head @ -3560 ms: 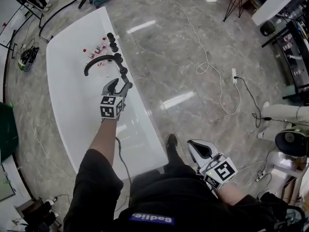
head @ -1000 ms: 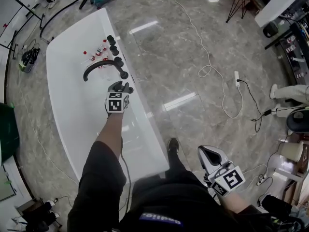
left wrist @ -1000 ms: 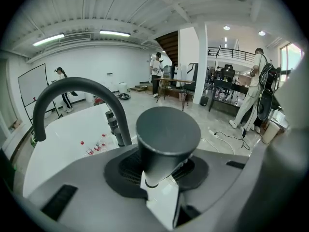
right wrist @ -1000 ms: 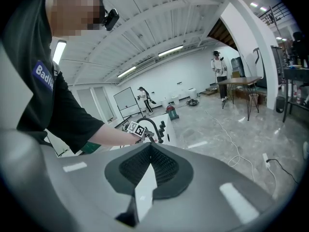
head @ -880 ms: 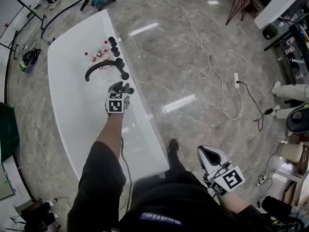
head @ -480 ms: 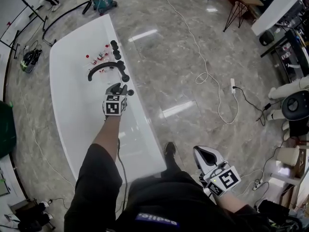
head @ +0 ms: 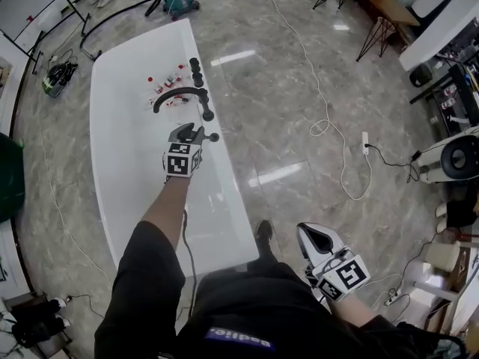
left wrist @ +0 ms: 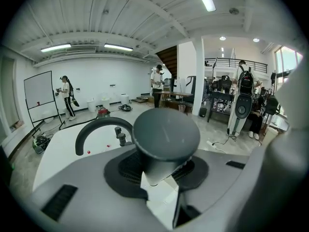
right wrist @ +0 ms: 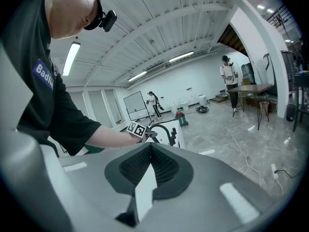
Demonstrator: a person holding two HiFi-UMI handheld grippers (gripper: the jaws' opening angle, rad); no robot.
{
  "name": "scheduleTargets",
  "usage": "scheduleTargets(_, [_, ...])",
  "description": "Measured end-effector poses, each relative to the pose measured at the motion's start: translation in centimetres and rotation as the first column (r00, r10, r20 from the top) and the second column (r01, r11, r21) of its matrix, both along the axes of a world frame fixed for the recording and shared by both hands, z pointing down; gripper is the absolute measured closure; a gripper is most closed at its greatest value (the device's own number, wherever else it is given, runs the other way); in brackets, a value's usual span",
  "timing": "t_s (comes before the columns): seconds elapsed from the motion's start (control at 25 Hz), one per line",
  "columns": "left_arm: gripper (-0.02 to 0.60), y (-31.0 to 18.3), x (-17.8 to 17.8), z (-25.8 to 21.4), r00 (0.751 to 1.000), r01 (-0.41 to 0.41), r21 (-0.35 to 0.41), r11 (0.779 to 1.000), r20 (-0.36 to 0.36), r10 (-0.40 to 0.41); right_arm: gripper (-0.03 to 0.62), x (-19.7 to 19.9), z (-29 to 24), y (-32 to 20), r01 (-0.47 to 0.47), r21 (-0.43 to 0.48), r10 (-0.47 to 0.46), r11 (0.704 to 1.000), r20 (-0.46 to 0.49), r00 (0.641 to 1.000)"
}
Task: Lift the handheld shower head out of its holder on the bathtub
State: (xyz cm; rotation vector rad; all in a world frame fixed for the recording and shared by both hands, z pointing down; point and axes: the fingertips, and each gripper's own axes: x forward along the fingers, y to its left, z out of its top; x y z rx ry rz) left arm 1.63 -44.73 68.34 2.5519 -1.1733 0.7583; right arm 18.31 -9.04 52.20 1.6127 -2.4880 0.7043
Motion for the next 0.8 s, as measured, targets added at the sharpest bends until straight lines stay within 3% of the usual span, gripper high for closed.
scheduleTargets(0.8, [0.465, 6.6, -8.2, -8.3, 0.997, 0.027, 0.063, 0.998, -0.081, -0.021, 0.592, -6.7, -4.0, 0.4, 0.126, 0.091, -0.125, 0.988, -0.015, 0.992])
